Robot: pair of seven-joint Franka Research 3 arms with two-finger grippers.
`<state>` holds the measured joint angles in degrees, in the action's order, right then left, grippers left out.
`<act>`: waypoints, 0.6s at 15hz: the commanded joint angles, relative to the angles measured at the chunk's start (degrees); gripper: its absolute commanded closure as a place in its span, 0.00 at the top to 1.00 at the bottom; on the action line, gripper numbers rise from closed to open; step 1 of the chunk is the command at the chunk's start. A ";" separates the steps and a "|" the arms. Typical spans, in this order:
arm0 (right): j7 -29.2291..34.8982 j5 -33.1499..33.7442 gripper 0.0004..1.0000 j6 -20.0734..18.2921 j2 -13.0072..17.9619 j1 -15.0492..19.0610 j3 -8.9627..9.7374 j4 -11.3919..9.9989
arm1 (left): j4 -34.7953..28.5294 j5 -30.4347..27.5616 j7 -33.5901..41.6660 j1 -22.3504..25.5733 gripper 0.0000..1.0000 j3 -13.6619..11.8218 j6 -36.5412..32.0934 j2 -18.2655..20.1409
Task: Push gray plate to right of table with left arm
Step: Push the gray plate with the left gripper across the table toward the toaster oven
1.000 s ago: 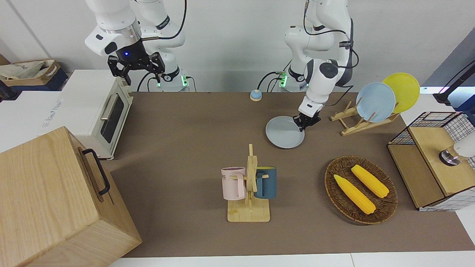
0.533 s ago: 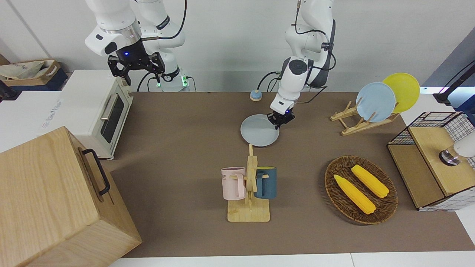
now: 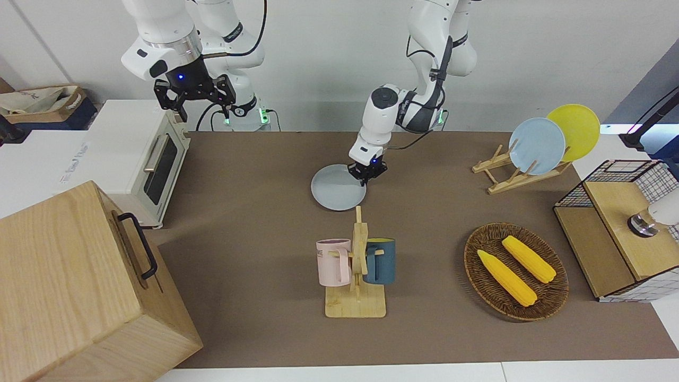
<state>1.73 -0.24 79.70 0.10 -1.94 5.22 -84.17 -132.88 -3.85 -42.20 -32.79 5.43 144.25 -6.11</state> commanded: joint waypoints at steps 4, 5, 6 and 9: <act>-0.15 -0.46 0.98 -0.69 0.43 0.62 0.23 -0.03 | 13.86 0.16 -10.78 -2.36 0.00 4.85 -0.11 -11.46; -0.06 -0.46 0.98 -0.69 0.43 0.62 0.32 -0.03 | 15.70 0.16 -11.49 -3.58 0.00 4.85 -0.11 -12.69; -0.14 -0.46 0.98 -0.69 0.43 0.62 0.32 -0.03 | 17.55 0.16 -12.54 -4.46 0.00 4.76 -0.20 -14.00; -0.15 -0.46 0.98 -0.69 0.43 0.62 0.32 0.05 | 21.25 2.34 -16.06 -6.14 0.00 4.85 -0.46 -16.73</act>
<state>1.73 -0.24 79.70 0.10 -1.94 5.22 -84.17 -116.91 -3.65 -54.53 -36.94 10.72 144.30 -18.35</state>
